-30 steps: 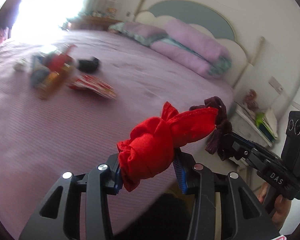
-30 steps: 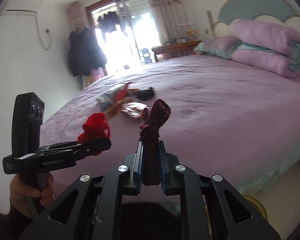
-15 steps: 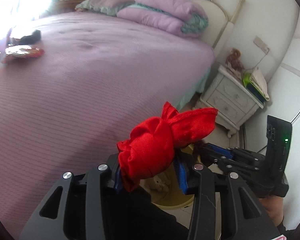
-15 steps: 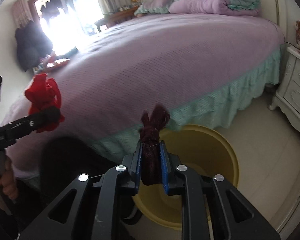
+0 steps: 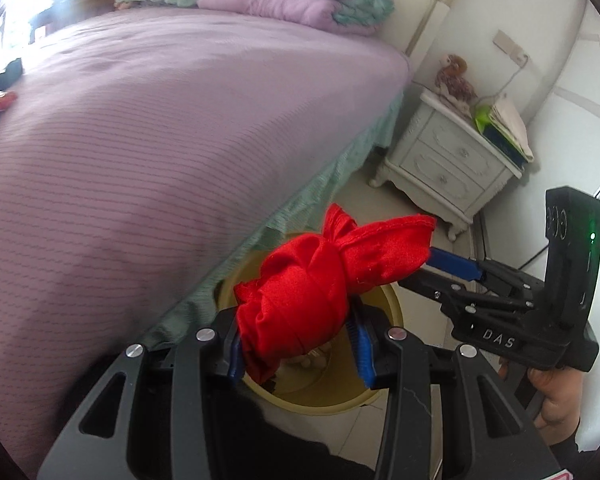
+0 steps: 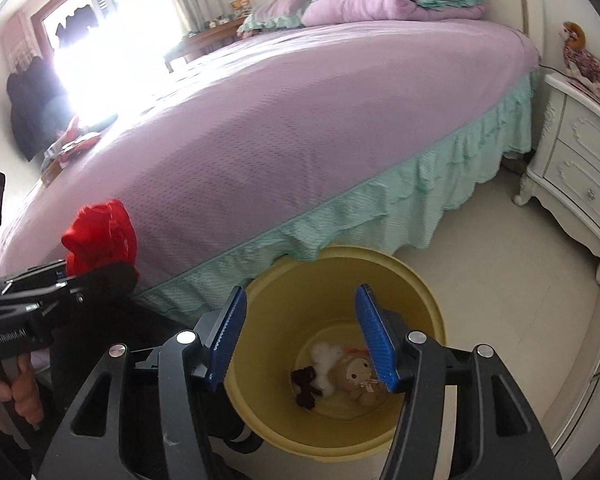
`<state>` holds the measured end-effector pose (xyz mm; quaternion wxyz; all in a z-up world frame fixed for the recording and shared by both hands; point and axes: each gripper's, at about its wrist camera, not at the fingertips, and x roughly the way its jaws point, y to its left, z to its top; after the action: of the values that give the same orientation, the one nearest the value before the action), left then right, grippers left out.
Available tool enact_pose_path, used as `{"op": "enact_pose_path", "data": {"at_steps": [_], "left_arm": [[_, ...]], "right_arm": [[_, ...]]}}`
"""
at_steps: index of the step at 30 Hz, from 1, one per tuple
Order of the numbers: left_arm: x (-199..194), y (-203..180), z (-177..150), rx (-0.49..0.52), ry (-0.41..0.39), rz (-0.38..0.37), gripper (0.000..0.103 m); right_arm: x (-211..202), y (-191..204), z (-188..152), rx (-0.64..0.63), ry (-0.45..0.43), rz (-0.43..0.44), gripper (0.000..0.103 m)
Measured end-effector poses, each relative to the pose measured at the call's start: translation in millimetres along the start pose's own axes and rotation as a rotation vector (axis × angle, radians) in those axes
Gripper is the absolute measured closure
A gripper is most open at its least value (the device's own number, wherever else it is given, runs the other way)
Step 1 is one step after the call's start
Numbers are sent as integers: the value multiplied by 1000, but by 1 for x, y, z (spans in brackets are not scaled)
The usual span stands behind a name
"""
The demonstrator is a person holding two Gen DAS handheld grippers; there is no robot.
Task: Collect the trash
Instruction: 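Carry both to the yellow bucket and open both grippers to drop them, then move both grippers back to the remaining items on the bed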
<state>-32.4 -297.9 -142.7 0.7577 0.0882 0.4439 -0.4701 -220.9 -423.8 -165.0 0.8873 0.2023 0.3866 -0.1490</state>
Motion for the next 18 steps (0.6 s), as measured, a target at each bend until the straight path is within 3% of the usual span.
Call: {"op": "enact_pose_path", "data": {"at_steps": [8, 13, 18], "left_arm": [[42, -24, 4, 37, 78, -44, 56], [59, -40, 3, 76, 113, -49, 25], [62, -49, 0, 99, 121, -61, 16]], "right_arm": [[-9, -31, -5, 64, -8, -40, 47], [-12, -42, -6, 83, -15, -59, 46], [-11, -44, -5, 88, -10, -62, 44]]}}
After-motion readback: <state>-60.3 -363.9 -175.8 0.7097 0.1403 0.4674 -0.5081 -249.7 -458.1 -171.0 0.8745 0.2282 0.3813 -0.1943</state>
